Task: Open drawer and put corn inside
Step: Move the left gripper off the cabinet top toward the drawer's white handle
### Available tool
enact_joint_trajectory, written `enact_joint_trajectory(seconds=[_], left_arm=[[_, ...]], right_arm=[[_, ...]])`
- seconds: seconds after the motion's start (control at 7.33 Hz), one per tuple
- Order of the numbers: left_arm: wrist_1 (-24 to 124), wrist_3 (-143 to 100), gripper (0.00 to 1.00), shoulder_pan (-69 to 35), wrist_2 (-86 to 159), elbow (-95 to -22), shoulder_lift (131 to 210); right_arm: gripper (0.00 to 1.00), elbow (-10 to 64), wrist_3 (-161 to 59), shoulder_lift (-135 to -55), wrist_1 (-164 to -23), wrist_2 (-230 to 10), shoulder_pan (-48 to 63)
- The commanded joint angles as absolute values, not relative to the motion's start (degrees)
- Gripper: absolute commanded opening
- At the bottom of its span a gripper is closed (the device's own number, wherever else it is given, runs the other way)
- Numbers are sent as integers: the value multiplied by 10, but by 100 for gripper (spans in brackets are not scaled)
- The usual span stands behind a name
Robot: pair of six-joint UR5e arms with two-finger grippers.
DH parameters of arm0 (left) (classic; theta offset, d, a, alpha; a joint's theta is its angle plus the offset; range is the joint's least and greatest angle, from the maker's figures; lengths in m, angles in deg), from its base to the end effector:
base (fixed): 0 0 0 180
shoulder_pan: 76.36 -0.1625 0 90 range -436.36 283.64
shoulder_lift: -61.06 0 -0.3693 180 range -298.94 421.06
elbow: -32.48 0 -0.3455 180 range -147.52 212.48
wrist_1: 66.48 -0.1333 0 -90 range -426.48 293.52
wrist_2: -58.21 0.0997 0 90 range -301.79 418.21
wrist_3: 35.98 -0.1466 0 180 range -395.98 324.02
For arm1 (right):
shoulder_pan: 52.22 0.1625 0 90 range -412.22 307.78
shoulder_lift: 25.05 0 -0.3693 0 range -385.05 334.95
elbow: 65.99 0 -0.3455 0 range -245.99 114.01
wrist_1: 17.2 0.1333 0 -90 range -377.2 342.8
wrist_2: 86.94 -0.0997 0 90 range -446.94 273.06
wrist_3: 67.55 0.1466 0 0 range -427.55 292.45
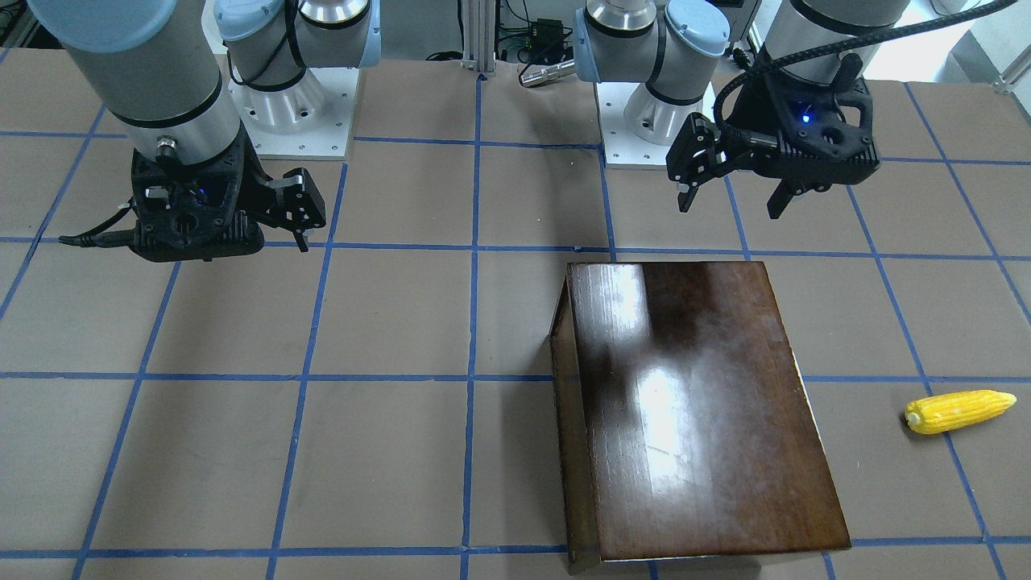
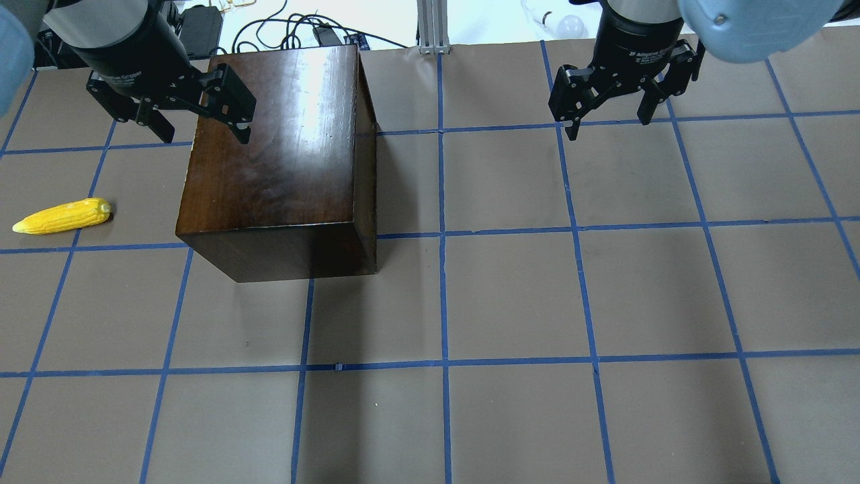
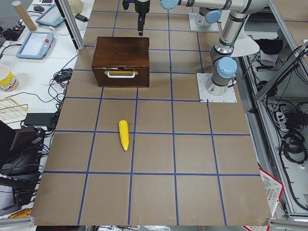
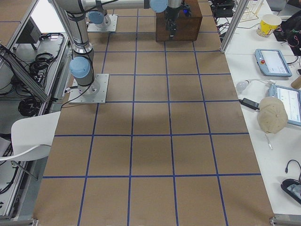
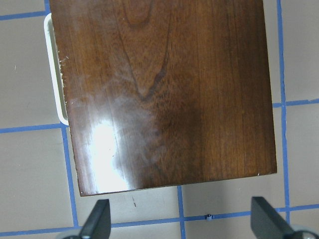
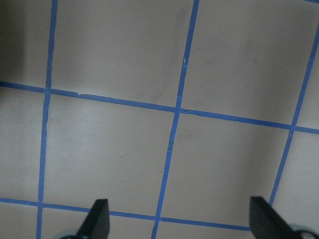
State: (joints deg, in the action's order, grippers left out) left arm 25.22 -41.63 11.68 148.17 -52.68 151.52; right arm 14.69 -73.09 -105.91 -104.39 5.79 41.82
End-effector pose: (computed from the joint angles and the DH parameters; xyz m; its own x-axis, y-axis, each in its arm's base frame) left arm -0.1178 -0.4582 0.4164 -0.9979 0.0643 -0.0039 0.0644 0.9968 -0.0466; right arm 0.1610 -0.4869 0.3773 -0.9848 -0.1684 0.0429 -0.1662 0.9848 0.0503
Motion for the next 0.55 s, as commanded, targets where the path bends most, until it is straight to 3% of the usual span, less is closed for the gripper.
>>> enact_joint_trajectory(seconds=[0.0,0.41], left_arm=[[289,-411,100,108,1483,-517,1516],[300,-420,100,109,1485,-522,1513]], right_arm=[[100,147,-731,-1059,-1045,58,418],[100,147,-731,-1059,-1044,58,418]])
